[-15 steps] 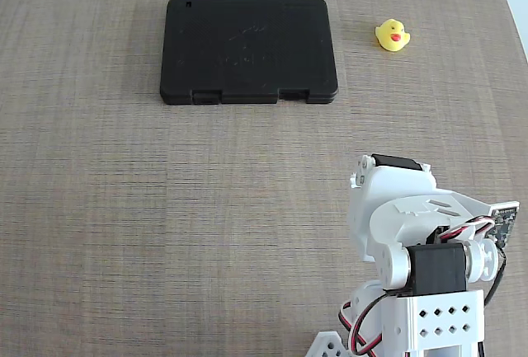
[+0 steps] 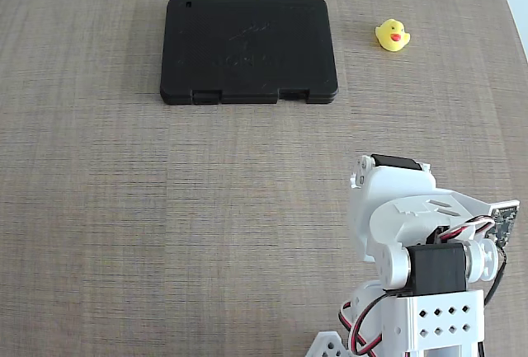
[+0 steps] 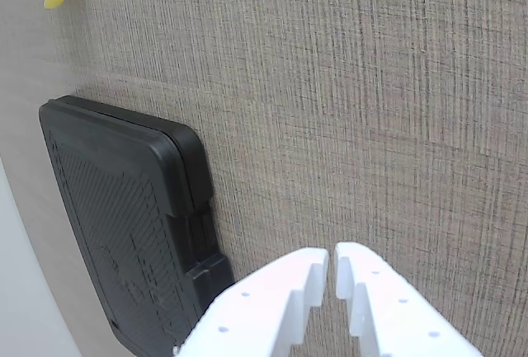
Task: Grasp a duck and put it on the black surface.
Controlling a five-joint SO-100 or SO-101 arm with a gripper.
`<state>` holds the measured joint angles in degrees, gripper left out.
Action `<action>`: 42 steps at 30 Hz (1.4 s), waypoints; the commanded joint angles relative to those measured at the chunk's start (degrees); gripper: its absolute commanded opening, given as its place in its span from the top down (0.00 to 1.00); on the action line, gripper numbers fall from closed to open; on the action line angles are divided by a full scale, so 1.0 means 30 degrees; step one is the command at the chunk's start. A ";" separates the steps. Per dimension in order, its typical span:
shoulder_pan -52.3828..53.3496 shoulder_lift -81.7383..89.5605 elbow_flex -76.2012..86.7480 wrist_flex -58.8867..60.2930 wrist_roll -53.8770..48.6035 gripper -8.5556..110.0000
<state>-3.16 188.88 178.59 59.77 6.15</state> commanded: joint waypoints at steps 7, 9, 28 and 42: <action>0.0205 0.1201 -0.0146 -0.0234 -0.0176 0.93; 0.0322 0.1143 -0.0146 -0.0264 -0.0205 0.93; 0.1729 -1.6787 -1.0869 -0.3691 -0.0176 0.71; 0.2695 -3.5801 -2.8887 0.0645 -0.0176 0.71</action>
<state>3.87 91.23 105.47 56.95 5.98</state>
